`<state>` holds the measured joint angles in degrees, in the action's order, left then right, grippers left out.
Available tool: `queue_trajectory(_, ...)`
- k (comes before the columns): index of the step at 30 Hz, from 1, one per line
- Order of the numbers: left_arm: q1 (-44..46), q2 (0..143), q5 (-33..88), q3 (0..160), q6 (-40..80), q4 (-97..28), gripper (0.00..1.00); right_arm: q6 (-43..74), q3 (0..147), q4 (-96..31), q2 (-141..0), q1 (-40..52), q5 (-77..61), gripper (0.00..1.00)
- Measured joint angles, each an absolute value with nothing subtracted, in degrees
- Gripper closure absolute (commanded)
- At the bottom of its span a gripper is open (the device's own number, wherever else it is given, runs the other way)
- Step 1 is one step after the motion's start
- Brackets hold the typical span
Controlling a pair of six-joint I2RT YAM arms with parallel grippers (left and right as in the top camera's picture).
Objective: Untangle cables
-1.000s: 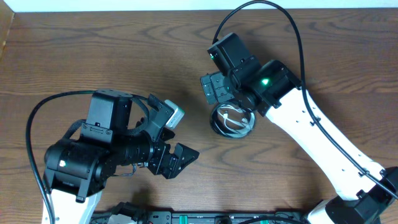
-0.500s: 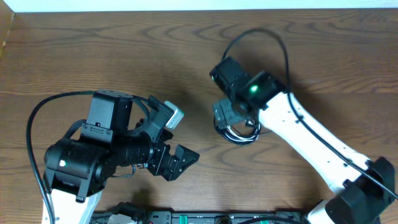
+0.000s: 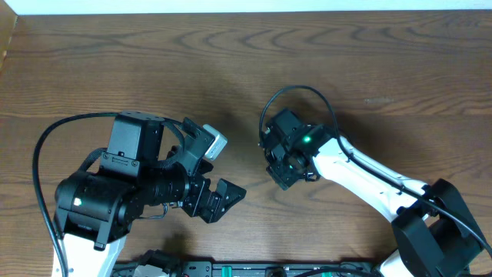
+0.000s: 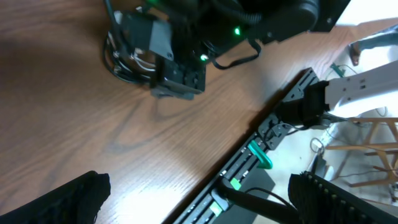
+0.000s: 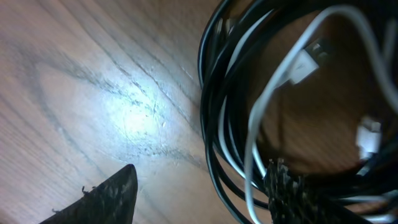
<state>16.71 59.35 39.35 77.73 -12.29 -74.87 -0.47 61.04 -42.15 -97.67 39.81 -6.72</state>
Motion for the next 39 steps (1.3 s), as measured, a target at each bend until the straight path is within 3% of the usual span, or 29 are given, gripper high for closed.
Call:
queue_trajectory(8, 16.7, 59.5, 32.1, 81.3, -6.2, -71.7, 0.02, 2.7, 56.4, -30.4, -97.7, 39.9, -7.6, 0.51)
queue_trajectory(13, 16.7, 59.0, 31.1, 86.1, -3.8, -71.7, 0.02, 3.9, 53.9, -23.2, -97.7, 39.9, -7.7, 0.46)
queue_trajectory(15, 16.7, 58.4, 31.1, 87.1, -2.9, -71.7, 0.02, 5.5, 52.2, -19.2, -97.7, 39.9, -7.5, 0.51)
queue_trajectory(17, 16.7, 57.5, 31.1, 87.5, -2.6, -71.7, 0.02, 7.3, 50.5, -15.5, -97.7, 39.9, -7.4, 0.63)
queue_trajectory(21, 16.7, 54.9, 31.1, 87.5, -1.9, -71.7, 0.02, 11.3, 48.7, -12.5, -97.7, 39.9, -6.7, 0.99)
queue_trajectory(26, 16.7, 53.5, 31.1, 87.5, -1.6, -72.2, 0.02, 15.0, 48.6, -11.2, -97.7, 39.9, -6.6, 0.99)
queue_trajectory(29, 16.7, 53.8, 31.0, 87.5, -1.5, -73.5, 0.10, 17.5, 49.1, -11.8, -97.7, 39.9, -7.2, 0.99)
queue_trajectory(39, 16.7, 54.2, 26.5, 87.5, -1.5, -77.2, 0.10, 19.0, 67.9, -16.8, -85.8, 39.9, -13.2, 0.99)
